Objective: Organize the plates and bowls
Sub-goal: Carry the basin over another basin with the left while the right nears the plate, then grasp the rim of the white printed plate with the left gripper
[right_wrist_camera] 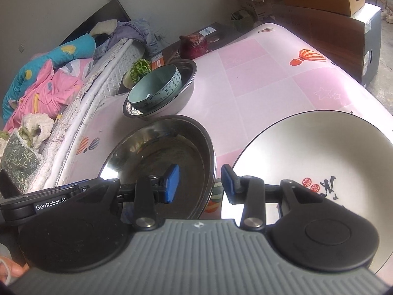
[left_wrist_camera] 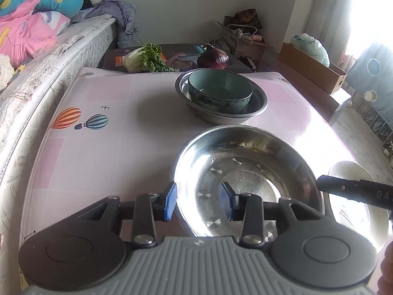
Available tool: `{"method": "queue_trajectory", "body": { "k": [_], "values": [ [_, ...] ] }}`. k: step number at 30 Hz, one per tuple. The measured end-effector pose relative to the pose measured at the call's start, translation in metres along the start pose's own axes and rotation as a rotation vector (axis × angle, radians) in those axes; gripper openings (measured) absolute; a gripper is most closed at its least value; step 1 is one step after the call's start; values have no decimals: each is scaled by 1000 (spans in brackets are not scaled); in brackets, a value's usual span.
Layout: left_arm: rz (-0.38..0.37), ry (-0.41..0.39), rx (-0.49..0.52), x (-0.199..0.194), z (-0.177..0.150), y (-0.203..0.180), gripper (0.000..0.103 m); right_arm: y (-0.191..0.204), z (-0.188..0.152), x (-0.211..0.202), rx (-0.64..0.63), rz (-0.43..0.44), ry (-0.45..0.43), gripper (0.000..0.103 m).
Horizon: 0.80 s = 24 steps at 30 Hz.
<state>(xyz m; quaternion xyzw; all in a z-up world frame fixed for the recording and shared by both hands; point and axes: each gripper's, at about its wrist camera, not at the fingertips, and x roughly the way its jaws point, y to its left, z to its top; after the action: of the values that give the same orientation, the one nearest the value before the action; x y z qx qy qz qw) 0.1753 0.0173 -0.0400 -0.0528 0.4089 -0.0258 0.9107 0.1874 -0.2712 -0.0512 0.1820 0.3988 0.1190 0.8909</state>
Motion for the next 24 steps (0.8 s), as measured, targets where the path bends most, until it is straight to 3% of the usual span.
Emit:
{"method": "queue_trajectory", "body": {
  "k": [2, 11, 18, 24],
  "values": [
    [5, -15, -7, -4, -1, 2, 52, -2, 0, -5, 11, 11, -21, 46],
    [-4, -51, -15, -34, -16, -1, 71, -26, -5, -50, 84, 123, -98, 50],
    [-64, -55, 51, -62, -37, -27, 74, -68, -29, -99, 140, 147, -169, 51],
    [-198, 5, 87, -62, -63, -70, 74, -120, -49, -128, 187, 100, -202, 51]
  ]
}}
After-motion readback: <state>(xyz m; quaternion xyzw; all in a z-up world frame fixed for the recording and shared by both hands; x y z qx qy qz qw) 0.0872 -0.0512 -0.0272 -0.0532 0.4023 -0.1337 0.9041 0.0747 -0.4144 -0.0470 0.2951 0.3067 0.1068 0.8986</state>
